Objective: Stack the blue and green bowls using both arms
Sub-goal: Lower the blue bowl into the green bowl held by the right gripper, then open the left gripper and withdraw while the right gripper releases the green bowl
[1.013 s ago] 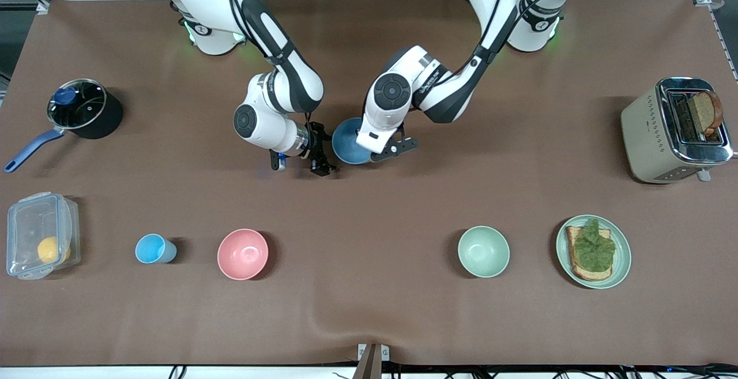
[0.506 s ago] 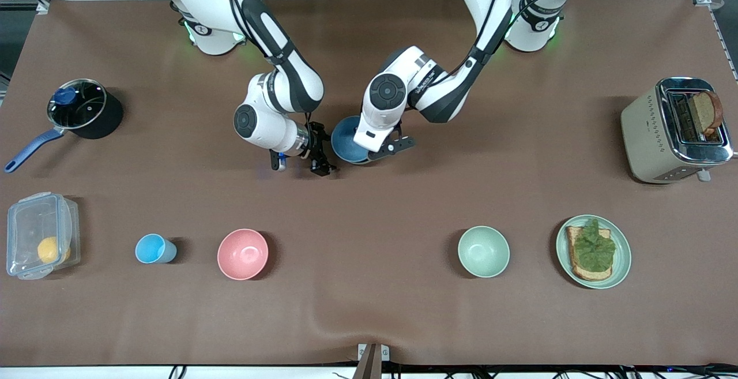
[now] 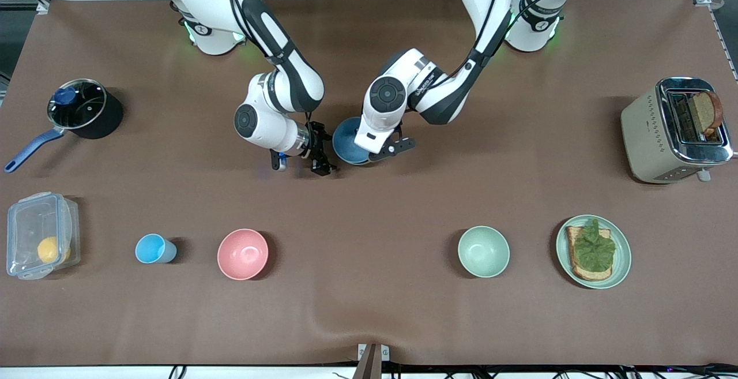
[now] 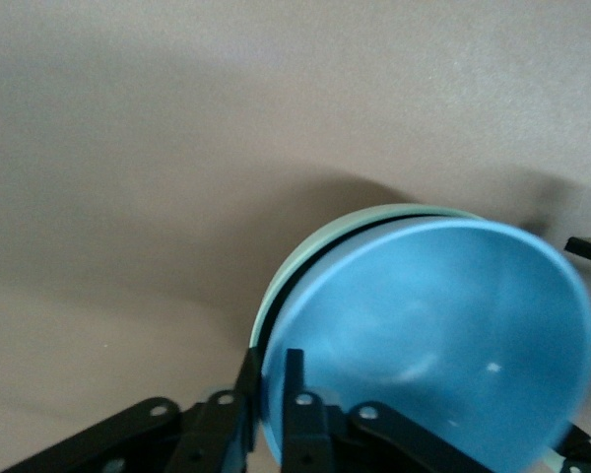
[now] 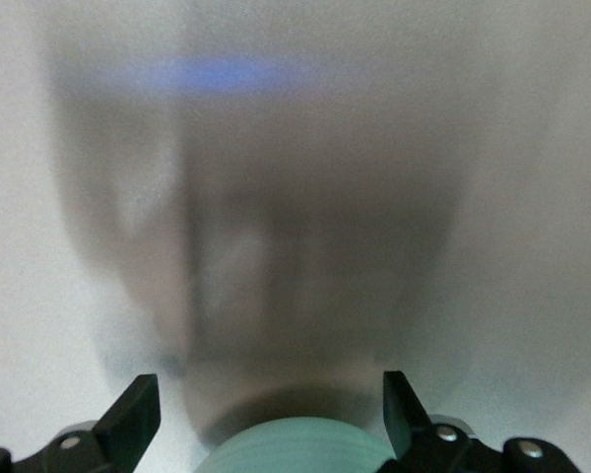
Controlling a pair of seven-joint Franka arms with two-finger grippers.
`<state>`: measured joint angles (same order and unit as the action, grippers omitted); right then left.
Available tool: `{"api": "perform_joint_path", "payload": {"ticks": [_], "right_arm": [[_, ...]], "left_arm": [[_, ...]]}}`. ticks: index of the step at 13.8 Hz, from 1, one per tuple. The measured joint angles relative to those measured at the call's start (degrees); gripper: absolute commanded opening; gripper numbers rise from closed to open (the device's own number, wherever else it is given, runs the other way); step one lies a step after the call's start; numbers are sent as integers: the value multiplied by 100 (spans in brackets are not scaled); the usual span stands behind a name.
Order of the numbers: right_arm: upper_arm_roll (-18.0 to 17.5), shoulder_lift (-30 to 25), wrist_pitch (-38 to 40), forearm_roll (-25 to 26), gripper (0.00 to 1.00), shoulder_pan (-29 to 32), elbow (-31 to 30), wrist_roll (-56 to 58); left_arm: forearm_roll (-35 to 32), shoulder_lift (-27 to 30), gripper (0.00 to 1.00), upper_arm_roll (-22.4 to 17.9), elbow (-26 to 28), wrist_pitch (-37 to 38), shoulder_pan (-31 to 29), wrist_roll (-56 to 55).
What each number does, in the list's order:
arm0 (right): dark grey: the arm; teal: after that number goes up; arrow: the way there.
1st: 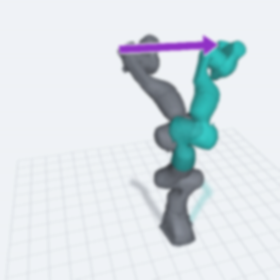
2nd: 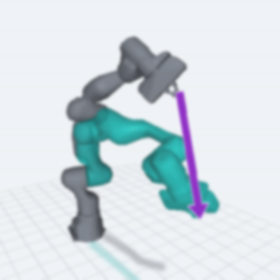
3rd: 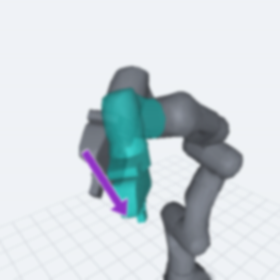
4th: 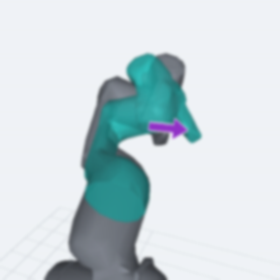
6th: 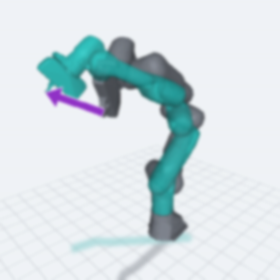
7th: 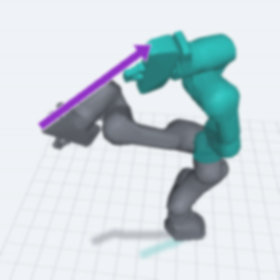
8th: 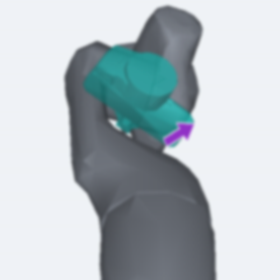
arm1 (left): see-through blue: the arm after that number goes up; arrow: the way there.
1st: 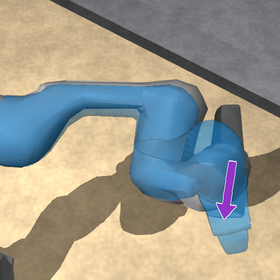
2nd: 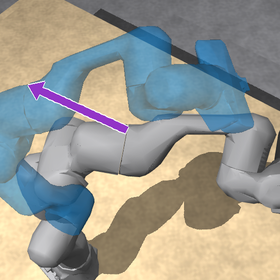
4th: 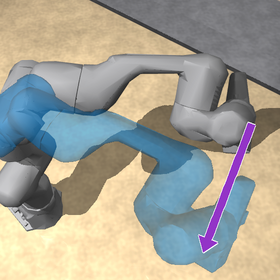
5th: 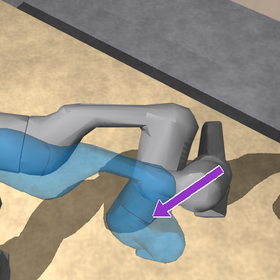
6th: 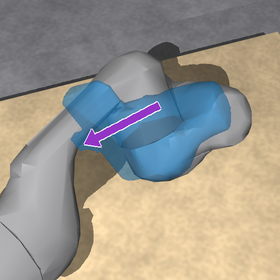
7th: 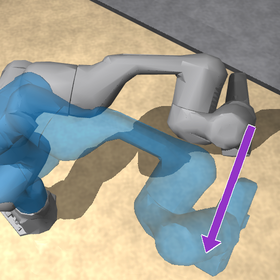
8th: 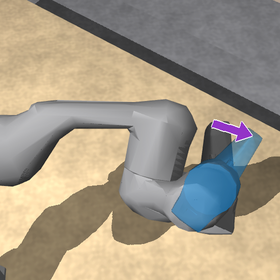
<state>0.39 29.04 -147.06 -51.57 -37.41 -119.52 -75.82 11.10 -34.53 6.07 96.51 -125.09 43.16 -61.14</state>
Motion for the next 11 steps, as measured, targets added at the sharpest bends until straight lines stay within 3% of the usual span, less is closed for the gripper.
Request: {"api": "perform_joint_path", "payload": {"ticks": [8, 11], "right_arm": [[25, -4, 172, 0, 100, 20, 21, 170], [230, -75, 616, 183, 100, 27, 74, 299]], "left_arm": [[0, 396, 100, -98, -190, 131, -39, -37], [-13, 640, 100, -219, -346, 355, -471, -43]]}}
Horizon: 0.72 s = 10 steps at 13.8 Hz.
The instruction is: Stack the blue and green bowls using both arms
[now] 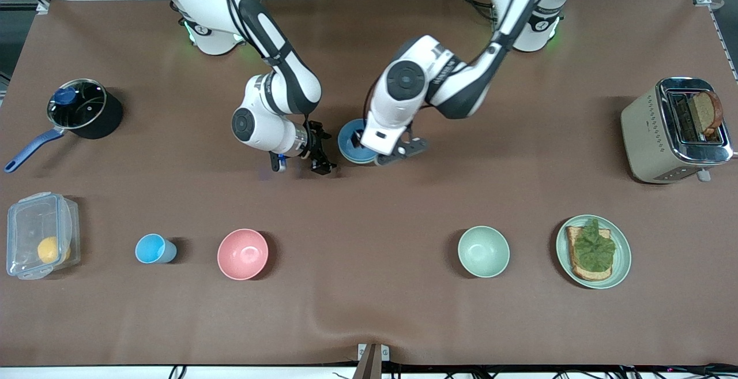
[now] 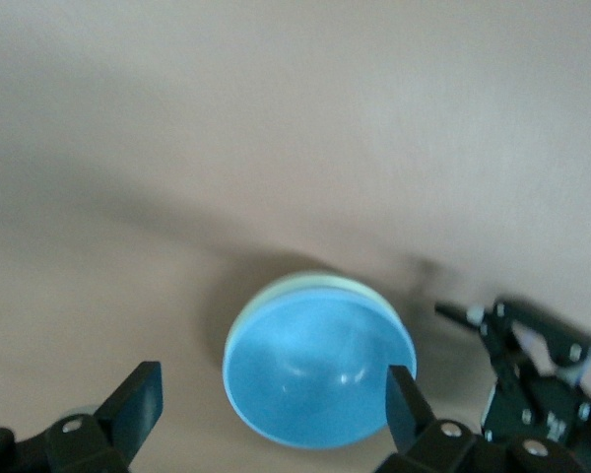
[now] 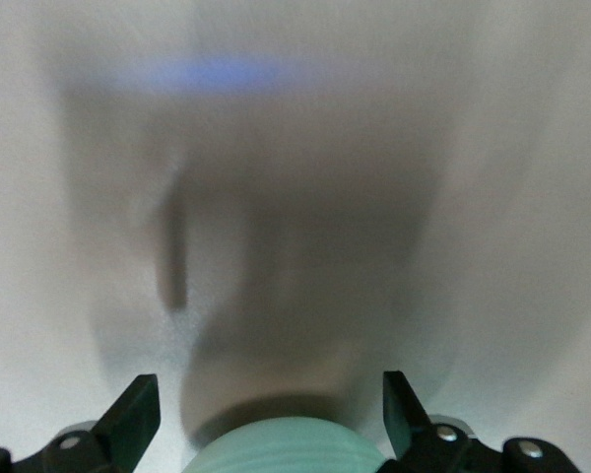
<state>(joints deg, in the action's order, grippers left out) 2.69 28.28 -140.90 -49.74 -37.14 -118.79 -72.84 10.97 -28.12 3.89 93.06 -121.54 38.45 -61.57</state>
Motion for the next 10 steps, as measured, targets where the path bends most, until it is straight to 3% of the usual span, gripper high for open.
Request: {"api": "perform_joint_path", "payload": {"ticks": [5, 10], "right_arm": [[955, -424, 1905, 1095, 100, 26, 270, 60], [1729, -658, 3445, 1750, 100, 43, 819, 337]], "left_arm": [[-526, 56, 100, -40, -498, 690, -1328, 650], [-582, 199, 100, -49, -608, 995, -2429, 2123]]}}
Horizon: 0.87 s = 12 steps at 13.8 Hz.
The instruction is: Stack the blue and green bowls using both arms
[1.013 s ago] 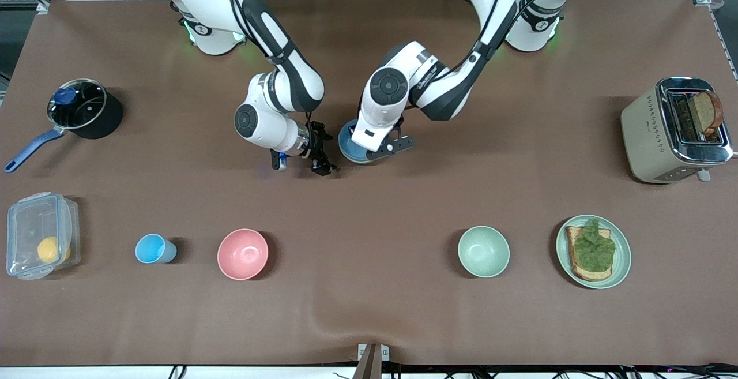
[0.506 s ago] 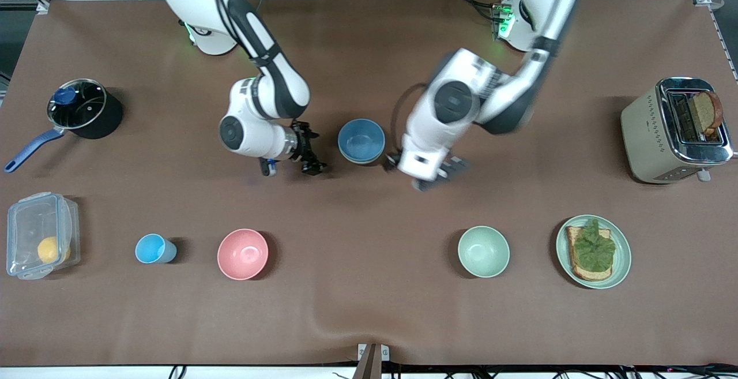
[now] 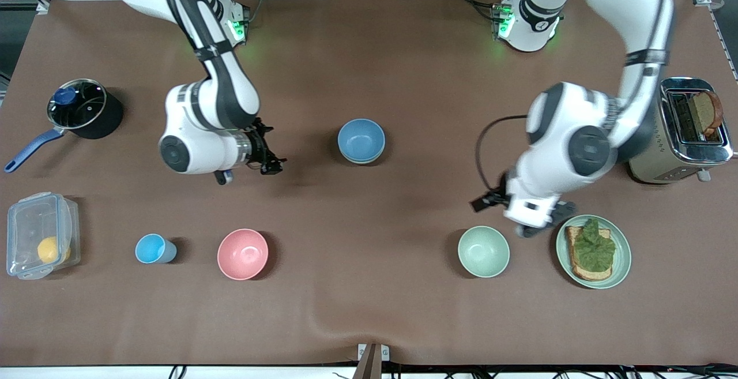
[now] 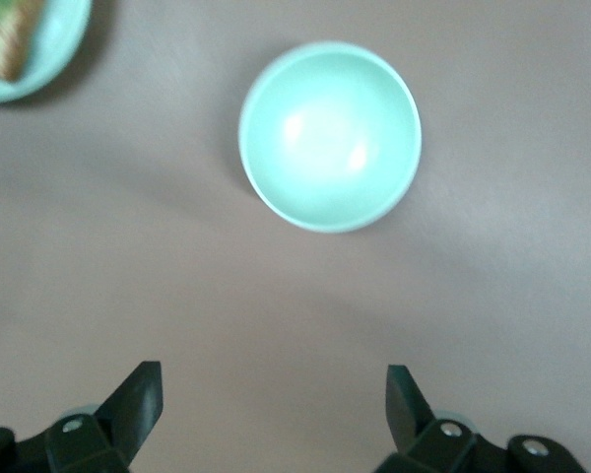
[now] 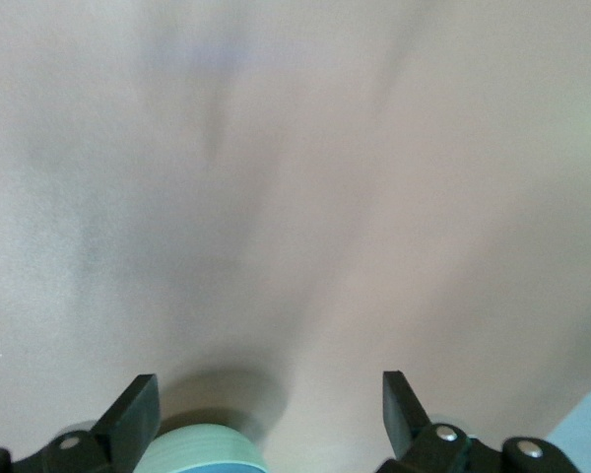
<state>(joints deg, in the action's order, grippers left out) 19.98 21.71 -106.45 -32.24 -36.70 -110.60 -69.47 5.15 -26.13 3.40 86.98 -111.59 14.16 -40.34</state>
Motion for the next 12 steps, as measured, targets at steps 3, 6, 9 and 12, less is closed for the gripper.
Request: {"api": "perform_joint_path", "payload": {"ticks": [3, 6, 9, 12], "right_arm": [[367, -17, 498, 48, 100, 0, 220, 501], [889, -24, 1126, 216, 100, -1, 452, 1269], [1210, -55, 1575, 848, 100, 95, 793, 1987], [1217, -154, 1678, 1415, 100, 434, 949, 2992]], "left_arm": [[-27, 252, 100, 0, 2, 505, -498, 997], [-44, 536, 100, 38, 70, 982, -1115, 1835], [-44, 997, 100, 136, 626, 968, -1279, 1909], [-44, 1737, 100, 208, 1561, 582, -1257, 1904]]}}
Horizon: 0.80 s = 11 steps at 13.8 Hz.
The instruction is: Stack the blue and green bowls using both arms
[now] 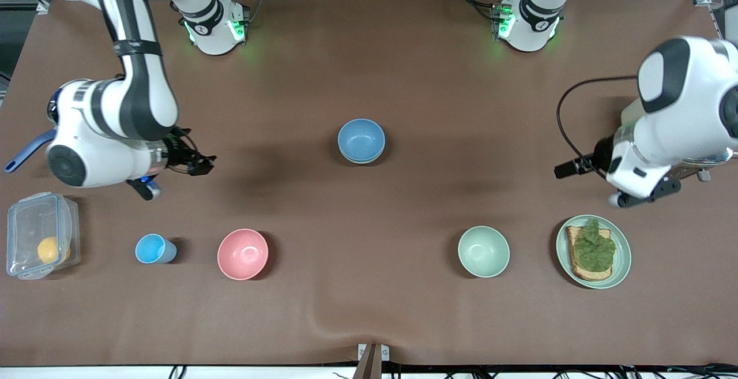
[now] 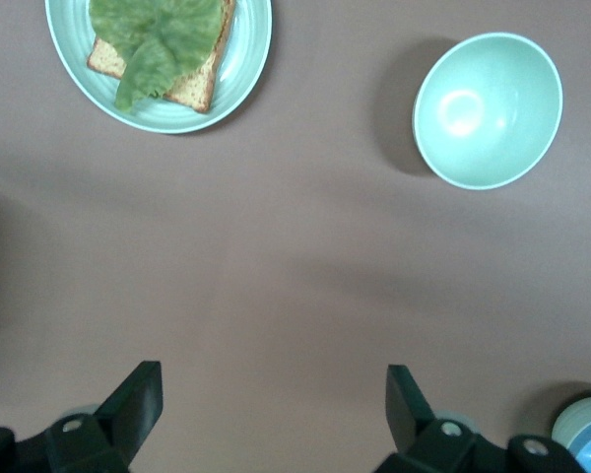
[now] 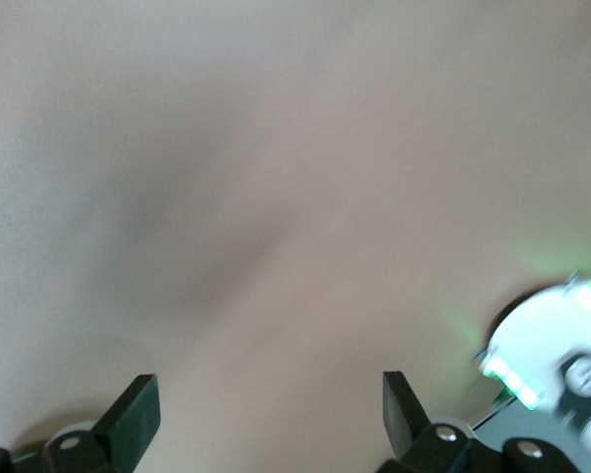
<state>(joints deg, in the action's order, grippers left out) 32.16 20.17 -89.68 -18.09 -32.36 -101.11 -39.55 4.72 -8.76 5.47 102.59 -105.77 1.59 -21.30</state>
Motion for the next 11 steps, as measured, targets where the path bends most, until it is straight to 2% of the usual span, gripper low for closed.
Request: {"api": "perform_joint_path", "payload": {"ticks": [3, 6, 8, 11], "right_arm": [[8, -125, 47, 260, 100, 582, 113, 1261], [-107, -292, 50, 666, 100, 1100, 381, 2024], [-586, -422, 57, 1065, 100, 1530, 597, 2105], [-1485, -662, 56, 1751, 100, 1972, 918, 2107]], "left_arm": [[-18, 609, 100, 28, 569, -106, 7, 106], [-298, 795, 100, 72, 606, -105, 15, 336], [-368, 863, 100, 129, 477, 55, 23, 499], [-371, 891, 100, 152, -25, 579, 37, 703]]}}
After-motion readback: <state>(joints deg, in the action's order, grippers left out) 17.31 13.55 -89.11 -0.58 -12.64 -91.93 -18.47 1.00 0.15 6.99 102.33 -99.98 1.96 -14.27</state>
